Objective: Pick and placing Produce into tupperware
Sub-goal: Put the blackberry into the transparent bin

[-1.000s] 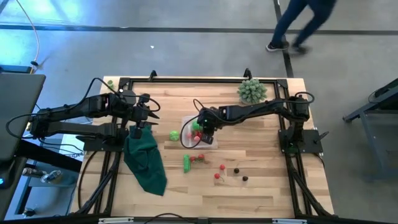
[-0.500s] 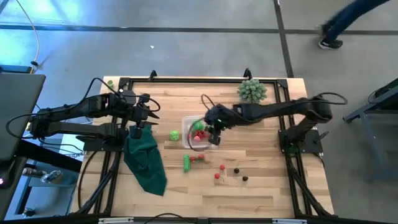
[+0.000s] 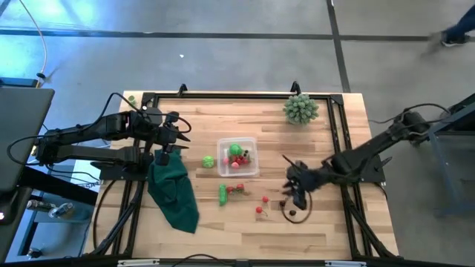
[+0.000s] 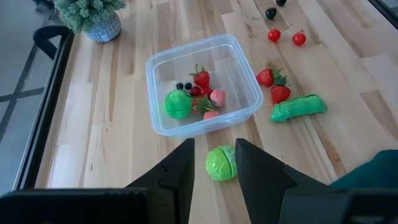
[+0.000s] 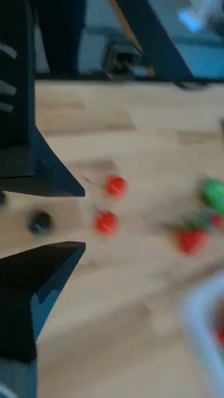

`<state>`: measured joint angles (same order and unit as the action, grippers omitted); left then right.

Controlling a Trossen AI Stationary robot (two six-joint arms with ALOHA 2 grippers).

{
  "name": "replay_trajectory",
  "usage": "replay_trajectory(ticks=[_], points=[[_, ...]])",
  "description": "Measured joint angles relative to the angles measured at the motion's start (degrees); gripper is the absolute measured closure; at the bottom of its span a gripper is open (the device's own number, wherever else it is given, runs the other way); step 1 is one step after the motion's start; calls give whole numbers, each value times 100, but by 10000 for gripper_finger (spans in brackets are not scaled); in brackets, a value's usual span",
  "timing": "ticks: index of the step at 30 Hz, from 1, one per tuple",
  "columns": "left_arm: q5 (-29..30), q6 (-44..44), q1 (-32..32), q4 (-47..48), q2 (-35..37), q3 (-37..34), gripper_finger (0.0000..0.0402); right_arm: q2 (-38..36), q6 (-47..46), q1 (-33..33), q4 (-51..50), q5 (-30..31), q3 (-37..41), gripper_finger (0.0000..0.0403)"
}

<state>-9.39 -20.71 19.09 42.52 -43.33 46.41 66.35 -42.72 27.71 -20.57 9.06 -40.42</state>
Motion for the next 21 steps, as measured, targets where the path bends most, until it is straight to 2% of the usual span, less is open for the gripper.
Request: replay_trajectory(ticks=[6, 9, 14, 21], points=[[0, 2, 0, 0, 2, 0, 295, -118, -768, 890, 931, -178, 853, 286], [0, 0, 0, 0, 1, -1, 295, -116, -839, 1298, 1049, -150, 1062, 286], [0, 1, 0, 0, 1, -2, 295, -60, -123, 1739, 914, 290, 1176, 286], [0, 1, 0, 0, 1, -1, 295, 559, 501, 1818, 1132, 557, 1180, 286]])
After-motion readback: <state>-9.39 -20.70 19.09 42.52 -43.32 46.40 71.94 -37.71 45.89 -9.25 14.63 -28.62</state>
